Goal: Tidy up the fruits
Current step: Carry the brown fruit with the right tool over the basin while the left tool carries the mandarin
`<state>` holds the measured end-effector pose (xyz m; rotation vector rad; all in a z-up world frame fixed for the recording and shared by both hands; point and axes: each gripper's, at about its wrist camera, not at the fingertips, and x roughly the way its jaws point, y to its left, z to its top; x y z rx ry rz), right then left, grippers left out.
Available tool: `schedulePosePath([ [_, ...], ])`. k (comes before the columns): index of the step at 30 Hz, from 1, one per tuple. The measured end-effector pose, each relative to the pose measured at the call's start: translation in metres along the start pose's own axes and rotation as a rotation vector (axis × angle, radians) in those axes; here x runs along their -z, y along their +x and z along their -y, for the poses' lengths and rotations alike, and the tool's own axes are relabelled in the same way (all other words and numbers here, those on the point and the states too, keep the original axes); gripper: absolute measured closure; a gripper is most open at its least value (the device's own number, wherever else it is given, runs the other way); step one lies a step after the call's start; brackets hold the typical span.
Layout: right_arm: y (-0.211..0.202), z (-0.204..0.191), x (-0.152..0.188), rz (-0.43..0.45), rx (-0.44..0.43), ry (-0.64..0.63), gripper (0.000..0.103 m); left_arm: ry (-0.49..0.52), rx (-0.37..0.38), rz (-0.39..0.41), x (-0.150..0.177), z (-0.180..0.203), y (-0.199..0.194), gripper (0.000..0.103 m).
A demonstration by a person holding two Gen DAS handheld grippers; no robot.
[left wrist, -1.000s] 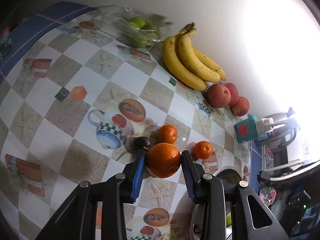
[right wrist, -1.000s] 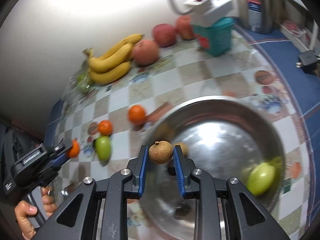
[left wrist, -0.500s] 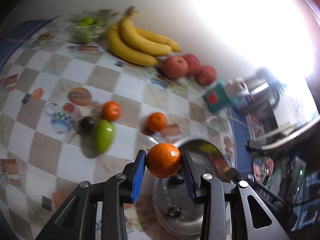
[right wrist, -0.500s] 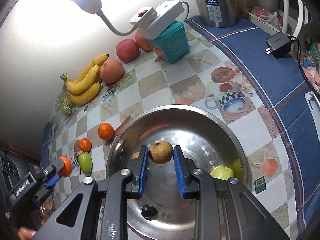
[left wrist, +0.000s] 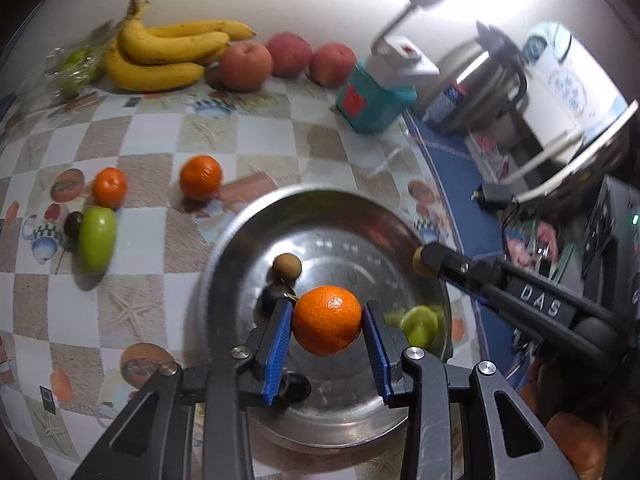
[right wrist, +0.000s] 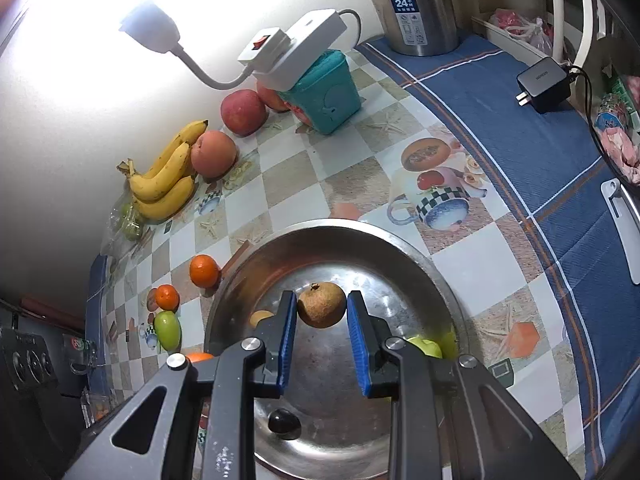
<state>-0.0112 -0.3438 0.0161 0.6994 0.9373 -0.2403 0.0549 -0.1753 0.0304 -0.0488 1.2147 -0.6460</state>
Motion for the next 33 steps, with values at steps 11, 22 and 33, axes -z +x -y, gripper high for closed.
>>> schedulePosePath([
  [11,0.028,0.011,0.006,-0.068,0.033,-0.007,0.076,0.048,-0.066,-0.058,0.01,0.007,0.027,0.064],
  [22,0.042,0.009,0.008,-0.107,0.047,-0.025,0.076,0.059,-0.091,-0.085,0.011,0.006,0.039,0.064],
  [33,0.05,0.007,0.01,-0.137,0.063,-0.039,0.076,0.065,-0.094,-0.095,0.013,0.008,0.045,0.064],
])
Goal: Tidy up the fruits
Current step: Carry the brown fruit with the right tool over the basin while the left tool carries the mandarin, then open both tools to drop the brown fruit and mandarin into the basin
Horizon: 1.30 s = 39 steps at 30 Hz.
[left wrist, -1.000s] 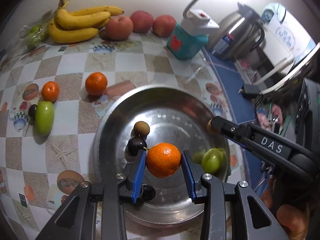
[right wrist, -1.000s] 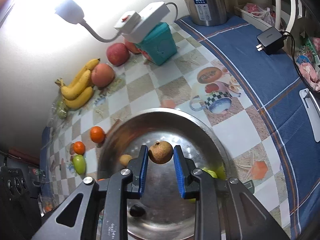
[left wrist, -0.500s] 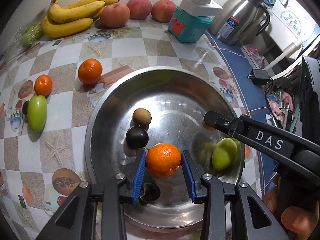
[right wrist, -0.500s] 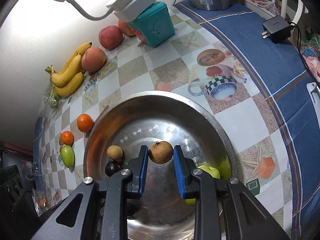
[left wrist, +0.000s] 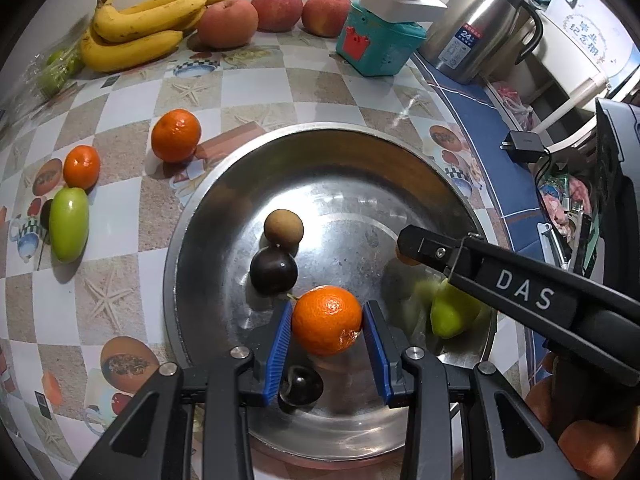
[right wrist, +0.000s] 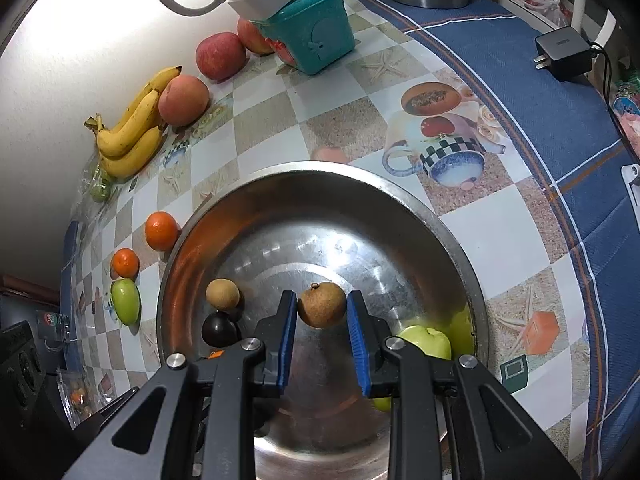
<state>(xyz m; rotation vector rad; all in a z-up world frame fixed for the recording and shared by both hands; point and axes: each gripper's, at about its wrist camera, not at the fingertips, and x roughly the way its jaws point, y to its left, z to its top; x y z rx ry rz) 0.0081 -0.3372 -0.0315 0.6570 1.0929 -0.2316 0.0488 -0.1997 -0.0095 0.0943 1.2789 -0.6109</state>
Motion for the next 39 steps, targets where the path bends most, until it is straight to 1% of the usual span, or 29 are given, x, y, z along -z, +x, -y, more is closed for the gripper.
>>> schedulePosePath([
  [11,0.003,-0.003,0.0,-0.015,0.014,-0.01,0.076,-0.004,-0.01,-0.019,0.001,-0.001,0.006,0.062],
  [13,0.005,-0.005,-0.001,-0.023,0.023,-0.01,0.075,-0.011,-0.007,-0.02,0.001,-0.001,0.006,0.058],
  [15,0.006,-0.006,-0.001,-0.029,0.034,-0.014,0.073,-0.013,-0.008,-0.016,0.001,-0.001,0.005,0.047],
  [17,0.005,-0.008,-0.002,-0.029,0.047,-0.023,0.069,-0.004,-0.014,-0.01,0.001,0.0,0.003,0.047],
  [19,0.002,-0.009,-0.002,-0.02,0.049,-0.029,0.066,-0.002,-0.011,-0.009,0.001,0.001,0.001,0.046],
  [23,-0.01,-0.011,-0.005,0.014,0.05,-0.033,0.066,-0.008,0.002,0.004,-0.001,0.0,-0.007,0.046],
  [28,-0.026,-0.01,-0.007,0.055,0.044,-0.024,0.066,-0.024,0.002,0.048,-0.005,-0.005,-0.024,0.045],
  [31,-0.03,-0.008,-0.008,0.057,0.047,-0.02,0.066,-0.055,-0.002,0.066,-0.009,-0.017,-0.031,0.044],
  [39,-0.024,-0.007,-0.005,0.034,0.068,-0.022,0.066,-0.192,-0.03,0.118,-0.015,-0.064,-0.049,0.043],
])
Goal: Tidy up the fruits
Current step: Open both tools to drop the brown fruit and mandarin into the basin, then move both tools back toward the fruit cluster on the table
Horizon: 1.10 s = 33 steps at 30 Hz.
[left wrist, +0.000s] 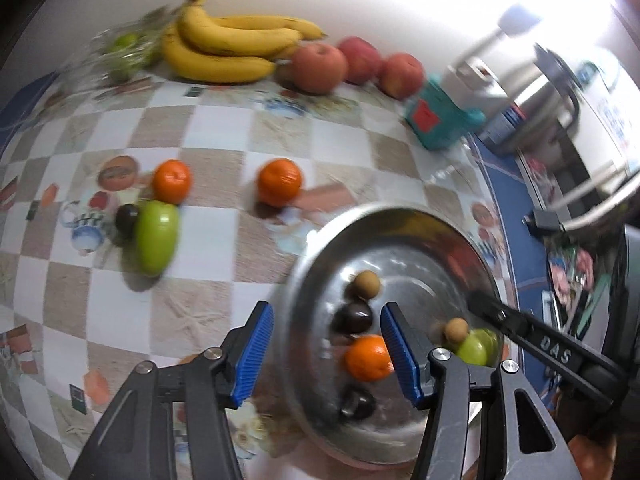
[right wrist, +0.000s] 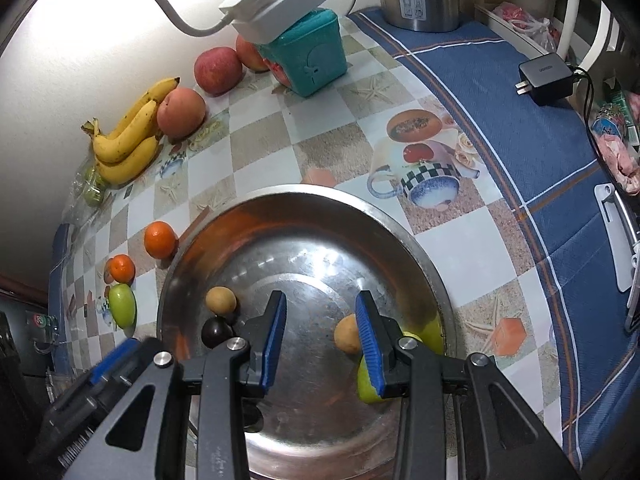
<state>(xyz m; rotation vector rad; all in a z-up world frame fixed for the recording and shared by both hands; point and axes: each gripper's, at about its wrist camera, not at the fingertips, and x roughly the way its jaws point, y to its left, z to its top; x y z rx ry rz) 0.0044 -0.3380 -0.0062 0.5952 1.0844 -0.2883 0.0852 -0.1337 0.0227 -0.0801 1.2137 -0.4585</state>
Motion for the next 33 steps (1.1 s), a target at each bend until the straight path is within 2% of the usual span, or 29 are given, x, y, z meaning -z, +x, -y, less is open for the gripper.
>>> schedulePosePath([
  [8,-0.003,-0.008,0.002,0.007,0.001,-0.021,0.066,-0.119,-0.023,0.052,-0.011,-0.042,-0.017,0.043],
  [13,-0.007,-0.015,0.003,0.013,0.004,-0.042,0.066,-0.151,-0.039,0.067,-0.013,-0.053,-0.021,0.039],
  [18,-0.004,-0.019,0.006,0.003,0.015,-0.055,0.066,-0.136,-0.051,0.064,-0.013,-0.049,-0.02,0.036],
  [19,-0.004,-0.019,0.006,0.001,0.019,-0.057,0.065,-0.133,-0.054,0.065,-0.013,-0.048,-0.02,0.035],
  [22,-0.003,-0.02,0.006,0.006,0.033,-0.059,0.047,-0.128,-0.075,0.074,-0.013,-0.047,-0.019,0.014],
  [23,-0.004,-0.02,0.006,0.01,0.037,-0.059,0.043,-0.128,-0.086,0.078,-0.012,-0.047,-0.019,0.006],
  [24,-0.004,-0.02,0.006,0.012,0.039,-0.06,0.042,-0.129,-0.093,0.082,-0.012,-0.048,-0.019,0.003],
  [31,0.0,-0.02,0.006,-0.002,0.038,-0.058,0.037,-0.132,-0.148,0.102,-0.012,-0.051,-0.019,0.0],
  [33,0.001,-0.02,0.006,0.0,0.037,-0.055,0.025,-0.136,-0.16,0.103,-0.011,-0.052,-0.018,0.0],
])
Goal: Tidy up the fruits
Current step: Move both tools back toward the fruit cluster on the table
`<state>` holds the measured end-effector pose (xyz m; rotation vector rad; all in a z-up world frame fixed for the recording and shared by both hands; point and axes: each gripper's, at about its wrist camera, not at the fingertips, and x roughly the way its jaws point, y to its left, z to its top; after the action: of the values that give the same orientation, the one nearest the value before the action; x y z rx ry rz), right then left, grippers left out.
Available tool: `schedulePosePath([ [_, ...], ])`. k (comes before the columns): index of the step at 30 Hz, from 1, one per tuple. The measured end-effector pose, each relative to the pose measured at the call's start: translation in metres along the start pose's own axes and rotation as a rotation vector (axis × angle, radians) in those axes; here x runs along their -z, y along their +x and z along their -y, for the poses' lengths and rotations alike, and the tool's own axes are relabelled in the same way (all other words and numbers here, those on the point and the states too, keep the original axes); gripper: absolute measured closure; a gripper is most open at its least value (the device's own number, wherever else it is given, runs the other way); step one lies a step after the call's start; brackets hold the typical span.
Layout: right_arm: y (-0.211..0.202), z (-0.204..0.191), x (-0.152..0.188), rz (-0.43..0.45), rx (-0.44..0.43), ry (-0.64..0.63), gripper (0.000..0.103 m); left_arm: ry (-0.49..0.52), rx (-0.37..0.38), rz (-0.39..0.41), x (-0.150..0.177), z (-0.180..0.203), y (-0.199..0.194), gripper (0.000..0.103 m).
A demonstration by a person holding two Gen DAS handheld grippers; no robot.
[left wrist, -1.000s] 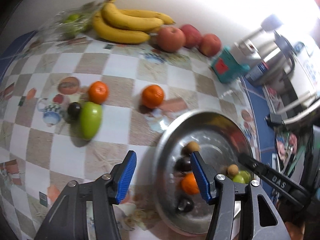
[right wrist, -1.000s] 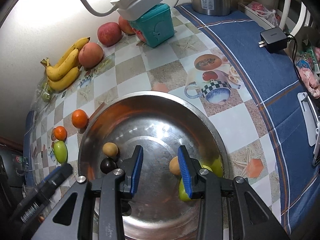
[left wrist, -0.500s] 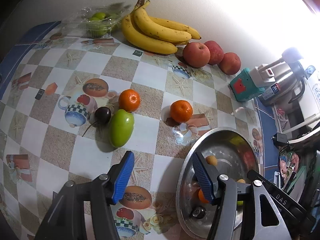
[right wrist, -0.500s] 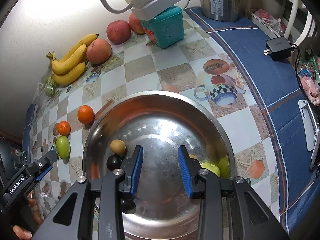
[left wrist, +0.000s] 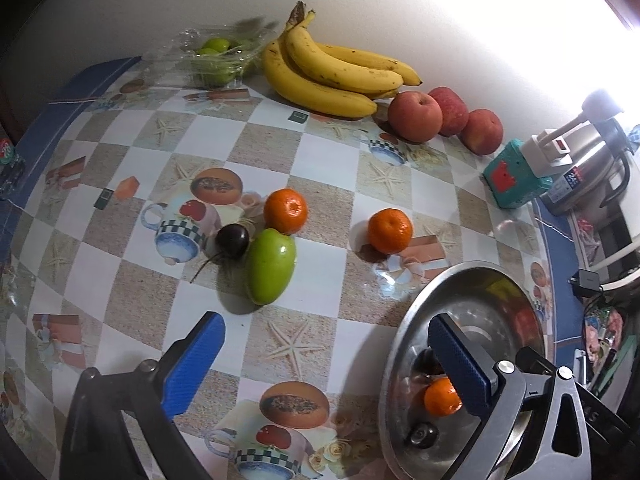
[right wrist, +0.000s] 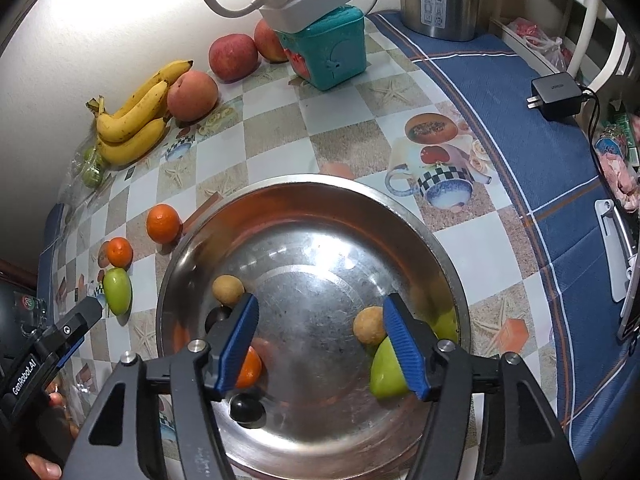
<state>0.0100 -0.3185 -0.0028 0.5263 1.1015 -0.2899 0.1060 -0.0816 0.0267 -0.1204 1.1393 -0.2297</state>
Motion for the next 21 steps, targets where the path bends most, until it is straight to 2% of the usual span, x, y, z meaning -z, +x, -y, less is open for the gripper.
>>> schedulePosePath([
  [1,0.0,0.0,0.0,0.003,-0.005,0.002,0.02,-0.003,-0.004,0.0,0.0,-0.001,0.0,0.0],
  [6,0.002,-0.001,0.0,-0.007,-0.028,0.001,0.019,-0.016,-0.027,0.017,0.001,-0.005,0.0,0.0],
  [9,0.005,-0.002,0.0,-0.017,-0.027,-0.001,0.014,-0.012,-0.055,0.043,0.001,-0.005,-0.002,0.0],
  [11,0.007,-0.002,0.0,-0.021,-0.013,-0.009,0.0,-0.012,-0.062,0.054,0.0,-0.007,-0.004,0.0],
  [21,0.004,-0.01,0.0,0.011,-0.02,-0.044,0.0,-0.044,-0.063,0.053,-0.002,-0.016,-0.007,0.0],
])
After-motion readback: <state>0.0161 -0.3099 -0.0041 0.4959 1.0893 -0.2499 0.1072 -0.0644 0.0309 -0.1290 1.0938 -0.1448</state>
